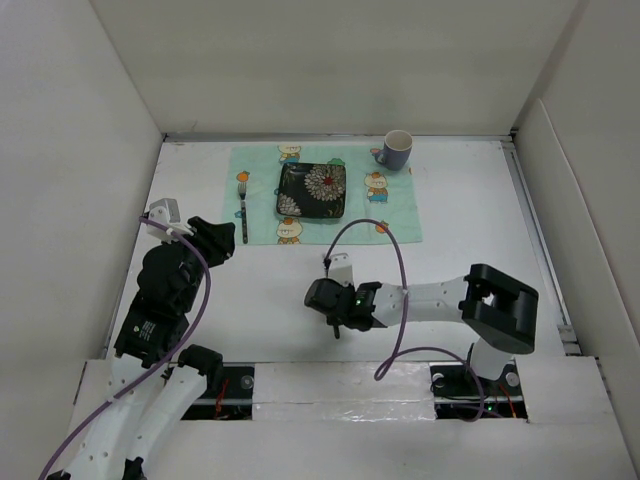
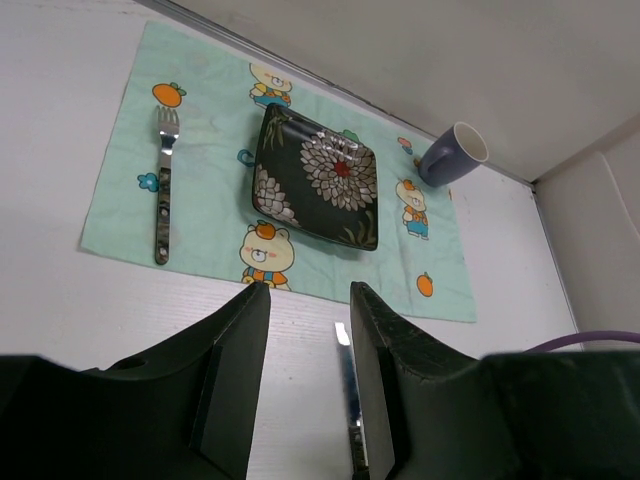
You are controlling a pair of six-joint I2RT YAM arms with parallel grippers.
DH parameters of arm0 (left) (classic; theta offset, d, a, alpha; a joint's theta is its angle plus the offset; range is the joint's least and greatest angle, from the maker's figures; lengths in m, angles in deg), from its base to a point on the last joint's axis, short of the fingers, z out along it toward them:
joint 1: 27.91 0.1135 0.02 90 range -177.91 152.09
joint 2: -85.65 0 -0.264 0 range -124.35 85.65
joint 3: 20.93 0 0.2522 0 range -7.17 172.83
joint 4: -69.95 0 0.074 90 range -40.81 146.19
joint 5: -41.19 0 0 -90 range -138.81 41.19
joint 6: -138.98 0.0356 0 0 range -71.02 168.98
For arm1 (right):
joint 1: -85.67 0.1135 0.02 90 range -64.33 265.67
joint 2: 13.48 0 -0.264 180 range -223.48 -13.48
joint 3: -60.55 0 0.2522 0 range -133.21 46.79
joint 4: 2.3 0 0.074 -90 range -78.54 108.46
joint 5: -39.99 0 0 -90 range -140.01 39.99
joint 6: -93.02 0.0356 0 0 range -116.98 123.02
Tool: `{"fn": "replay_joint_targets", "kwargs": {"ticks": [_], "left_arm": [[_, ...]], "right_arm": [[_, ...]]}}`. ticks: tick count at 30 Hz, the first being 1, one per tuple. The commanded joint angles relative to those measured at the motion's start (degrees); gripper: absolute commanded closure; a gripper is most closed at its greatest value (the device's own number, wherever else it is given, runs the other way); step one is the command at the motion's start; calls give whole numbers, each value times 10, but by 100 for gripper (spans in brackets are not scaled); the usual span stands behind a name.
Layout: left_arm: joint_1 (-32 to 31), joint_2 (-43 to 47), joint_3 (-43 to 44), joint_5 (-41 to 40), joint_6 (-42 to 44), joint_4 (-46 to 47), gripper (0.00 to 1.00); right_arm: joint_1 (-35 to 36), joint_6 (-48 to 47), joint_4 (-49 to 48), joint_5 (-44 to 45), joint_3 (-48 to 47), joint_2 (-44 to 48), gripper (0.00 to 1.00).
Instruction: Set the dinner table for one person
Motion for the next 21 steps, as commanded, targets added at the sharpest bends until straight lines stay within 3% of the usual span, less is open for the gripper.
{"fn": "replay_joint_targets", "kwargs": {"ticks": [1,2,5,12,15,18,21], "left_arm": [[3,3,4,7,8,24,65],[3,3,4,8,8,24,65],[3,2,4,8,8,24,65],[3,0,4,9,8,24,65],[3,-2,4,15,10,26,63],[3,-4,2,13,13,25,62],[3,-7,2,16,14,25,62]], "right_arm": [[-5,36,-11,4,36,-1,77],[-10,38,-5,4,40,4,87],[-10,50,29,26,44,39,100],[-26,-10,106,84,12,171,100],[-104,-115,56,55,-5,194,100],[-247,-220,-40,-14,-41,162,100],[-281,-263,-55,-46,-87,111,100]]}}
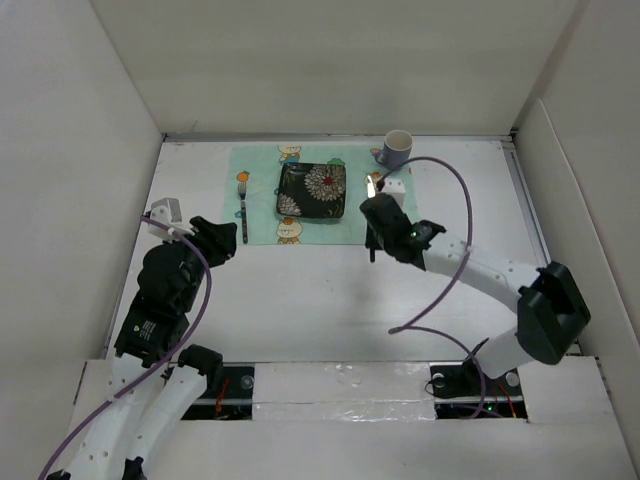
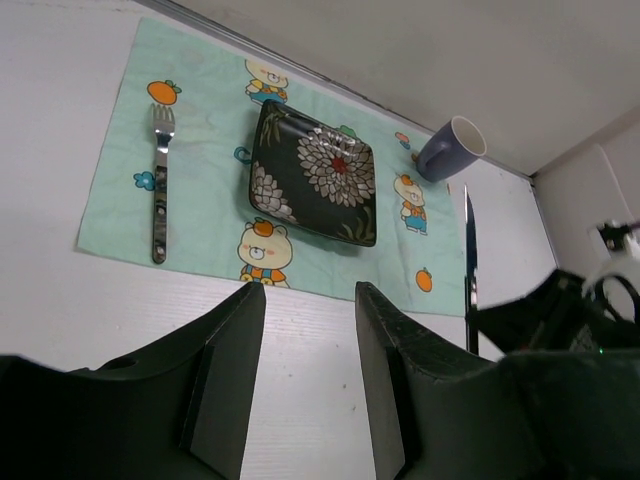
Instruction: Set the dinner table for one person
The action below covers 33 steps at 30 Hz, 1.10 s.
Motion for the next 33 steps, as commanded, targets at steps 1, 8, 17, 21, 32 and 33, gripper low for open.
{"fn": "replay_joint_targets", "kwargs": {"ticks": [1,8,17,21,32,33], "left_arm": [[3,-6,3,8,10,25,62],[3,-11,3,12,11,25,61],[3,-17,4,18,14,26,60],[3,-19,4,15,14,25,60],[3,-16,2,9,15,26,59],[3,-15,2,10,15,26,59]], "right_arm": [[-68,-119,-81,-54,-71,-66,100],[-149,-168,-98,-131,-176,-206,100],[-205,-189,-85,-161,-230,-290,100],[-210,-184,-76,-159,-240,-315,100],[-215,-166,-82,-164,-221,-315,86],[-215,-165,-82,-165,-218,-310,81]]}}
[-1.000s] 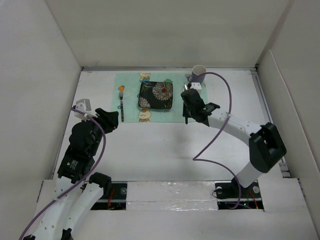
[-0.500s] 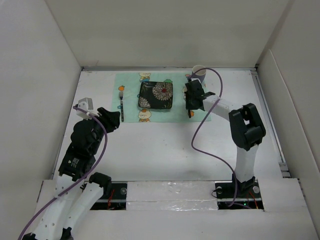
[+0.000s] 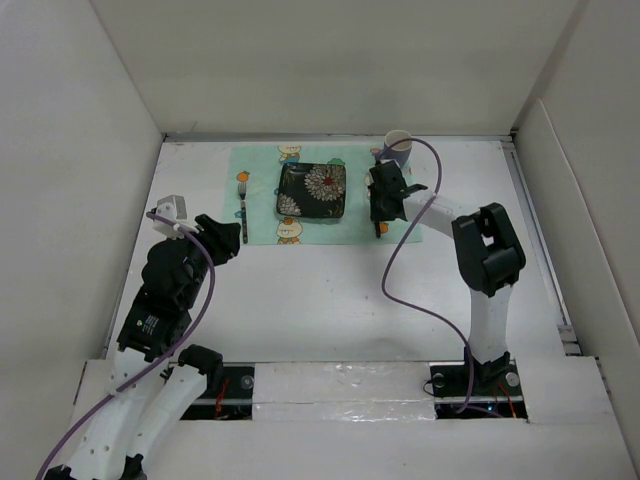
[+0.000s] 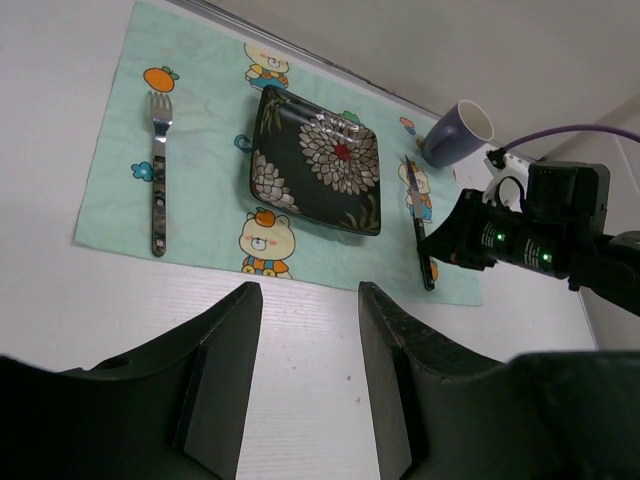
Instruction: Set the dinner table for one person
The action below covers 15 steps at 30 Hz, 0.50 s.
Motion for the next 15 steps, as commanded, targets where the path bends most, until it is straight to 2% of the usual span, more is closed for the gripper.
{"fn": "replay_joint_targets", "kwargs": {"ticks": [1,7,10,13,14,15], "left_arm": [[3,2,2,1,11,26,59],[3,6,-1,-6,12,29,56],[3,7,0,-9,12,28,56],[3,12,0,-17,12,29,55],[3,15,0,-21,12,27,55],[3,18,0,-22,12,27,55]], "right_arm": [[-5,3,-21,-8,-3,26,74],[-5,5,-14,-20,9,108,57],[1,-6,2,-13,9,168,54],[8,-14,0,-12,24,253,55],[25,-21,-8,-13,34,280,60],[33,-26,-17,-14,46,309,70]]}}
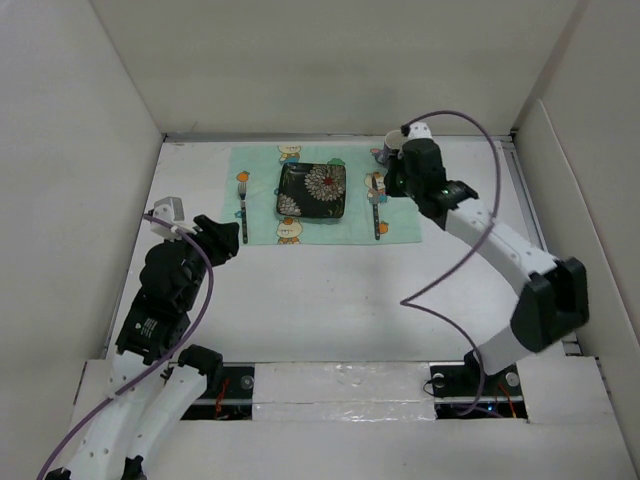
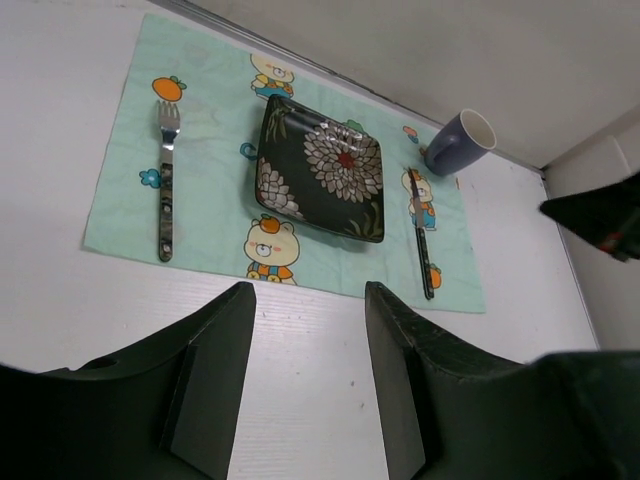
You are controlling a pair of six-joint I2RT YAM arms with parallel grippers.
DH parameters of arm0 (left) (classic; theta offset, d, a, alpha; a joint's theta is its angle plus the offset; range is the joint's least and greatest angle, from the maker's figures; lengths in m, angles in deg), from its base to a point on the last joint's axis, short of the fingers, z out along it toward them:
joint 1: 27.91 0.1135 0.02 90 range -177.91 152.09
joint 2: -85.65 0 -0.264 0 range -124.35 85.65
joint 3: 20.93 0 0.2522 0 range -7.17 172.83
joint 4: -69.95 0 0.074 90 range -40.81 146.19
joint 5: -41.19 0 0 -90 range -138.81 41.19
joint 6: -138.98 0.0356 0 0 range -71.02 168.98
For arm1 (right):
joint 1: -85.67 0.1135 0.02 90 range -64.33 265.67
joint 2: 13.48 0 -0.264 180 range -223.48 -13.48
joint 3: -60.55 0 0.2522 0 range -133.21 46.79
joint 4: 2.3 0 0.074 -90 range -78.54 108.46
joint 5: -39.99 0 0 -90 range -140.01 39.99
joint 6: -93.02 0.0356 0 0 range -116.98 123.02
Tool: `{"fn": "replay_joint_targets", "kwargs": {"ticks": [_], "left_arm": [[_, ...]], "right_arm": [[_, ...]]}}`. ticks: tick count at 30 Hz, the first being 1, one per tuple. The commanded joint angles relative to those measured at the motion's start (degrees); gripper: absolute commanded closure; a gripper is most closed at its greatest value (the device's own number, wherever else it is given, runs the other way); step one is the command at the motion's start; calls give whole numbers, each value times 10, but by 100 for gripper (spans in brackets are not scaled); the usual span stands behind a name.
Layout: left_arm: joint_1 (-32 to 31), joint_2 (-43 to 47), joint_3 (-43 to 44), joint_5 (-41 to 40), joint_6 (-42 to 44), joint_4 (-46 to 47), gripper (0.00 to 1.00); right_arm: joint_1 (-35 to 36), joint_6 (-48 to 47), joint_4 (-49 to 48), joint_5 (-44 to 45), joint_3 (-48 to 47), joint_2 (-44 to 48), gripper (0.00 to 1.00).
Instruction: Set the dinner table for one person
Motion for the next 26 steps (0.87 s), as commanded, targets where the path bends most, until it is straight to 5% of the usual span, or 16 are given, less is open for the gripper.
{"fn": "replay_joint_targets", "kwargs": {"ticks": [1,2,7,13,15,19,26], "left_arm": [[3,16,1,-15,8,27,55],[3,25,1,-21,10,27,55],[3,76,-4,-34,22,41,54],[3,175,-24,-53,32,73,53],[3,198,-21,-63,32,73,53],[3,195,-18,-70,32,75,54],[3,180,-16,-53,32,66,53]], "right_arm": [[35,-24,-42,2,46,153,92],[57,-33,-53,16,65,188,100],[108,-37,-154,90,218,456,98],[114,-13,-117,203,305,713,51],[114,-9,-112,241,324,761,44],[114,15,-94,294,346,778,33],[114,28,-101,256,330,681,32]]}}
